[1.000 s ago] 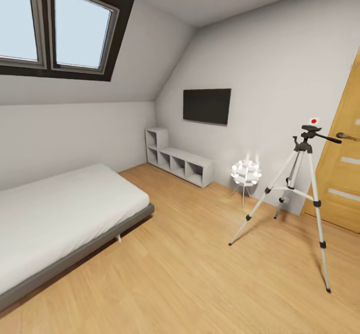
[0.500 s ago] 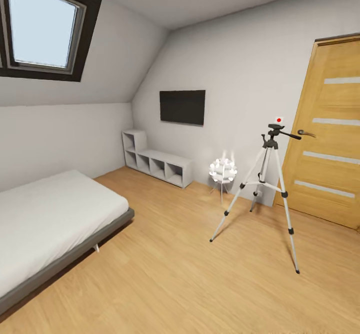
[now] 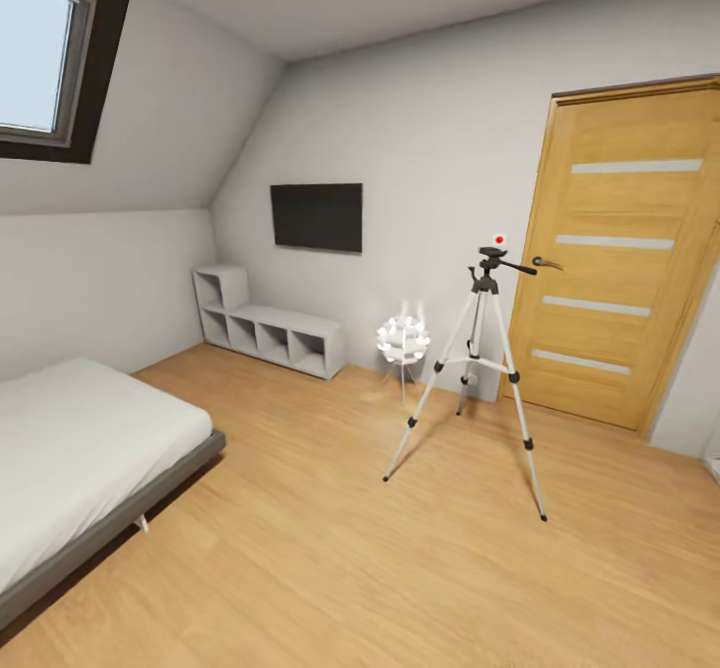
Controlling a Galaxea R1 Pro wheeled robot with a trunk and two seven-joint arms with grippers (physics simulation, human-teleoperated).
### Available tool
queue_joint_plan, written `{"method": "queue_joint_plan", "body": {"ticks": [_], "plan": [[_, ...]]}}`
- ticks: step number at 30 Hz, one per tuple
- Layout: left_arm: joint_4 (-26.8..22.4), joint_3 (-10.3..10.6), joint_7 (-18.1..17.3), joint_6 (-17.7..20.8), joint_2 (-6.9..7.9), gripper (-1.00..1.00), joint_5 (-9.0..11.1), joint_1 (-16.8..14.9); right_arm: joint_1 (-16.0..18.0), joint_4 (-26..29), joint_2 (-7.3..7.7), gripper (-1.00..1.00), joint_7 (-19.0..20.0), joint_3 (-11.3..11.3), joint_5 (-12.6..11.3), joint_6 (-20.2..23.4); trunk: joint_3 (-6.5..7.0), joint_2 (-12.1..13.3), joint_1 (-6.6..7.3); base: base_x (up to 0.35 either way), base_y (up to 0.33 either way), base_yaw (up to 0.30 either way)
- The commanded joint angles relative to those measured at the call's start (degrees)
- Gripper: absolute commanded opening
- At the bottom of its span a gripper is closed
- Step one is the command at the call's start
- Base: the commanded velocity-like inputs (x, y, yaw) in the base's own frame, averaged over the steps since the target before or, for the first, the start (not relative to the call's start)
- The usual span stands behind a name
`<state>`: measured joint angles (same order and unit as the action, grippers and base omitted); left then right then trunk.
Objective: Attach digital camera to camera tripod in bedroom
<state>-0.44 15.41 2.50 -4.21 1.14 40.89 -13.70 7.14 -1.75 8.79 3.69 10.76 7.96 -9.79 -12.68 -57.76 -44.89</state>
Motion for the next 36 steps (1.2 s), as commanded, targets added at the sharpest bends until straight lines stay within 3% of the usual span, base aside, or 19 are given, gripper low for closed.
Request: {"method": "queue_joint_plan", "body": {"ticks": [1, 23, 36], "plan": [[-0.1, 0.5, 0.1, -0.1, 0.0, -1.0, 0.3, 0.0, 0.1, -0.2, 0.04, 1.0, 0.1, 0.5, 0.6, -0.3, -0.04, 0.0, 0.0, 0.0, 0.0, -0.296], [0.0, 0.3, 0.0, 0.0, -0.01, -1.0, 0.8, 0.0, 0.1, -0.2, 0.12, 1.0, 0.1, 0.6, 0.6, -0.3, 0.58, 0.0, 0.0, 0.0, 0.0, -0.288], [0.5, 0.2, -0.5, 0.9, -0.34, -1.0, 1.5, 0.0, 0.2, -0.1, 0.12, 1.0, 0.1, 0.1, 1.3, -0.1, 0.64, 0.0, 0.0, 0.0, 0.0, -0.043]]}}
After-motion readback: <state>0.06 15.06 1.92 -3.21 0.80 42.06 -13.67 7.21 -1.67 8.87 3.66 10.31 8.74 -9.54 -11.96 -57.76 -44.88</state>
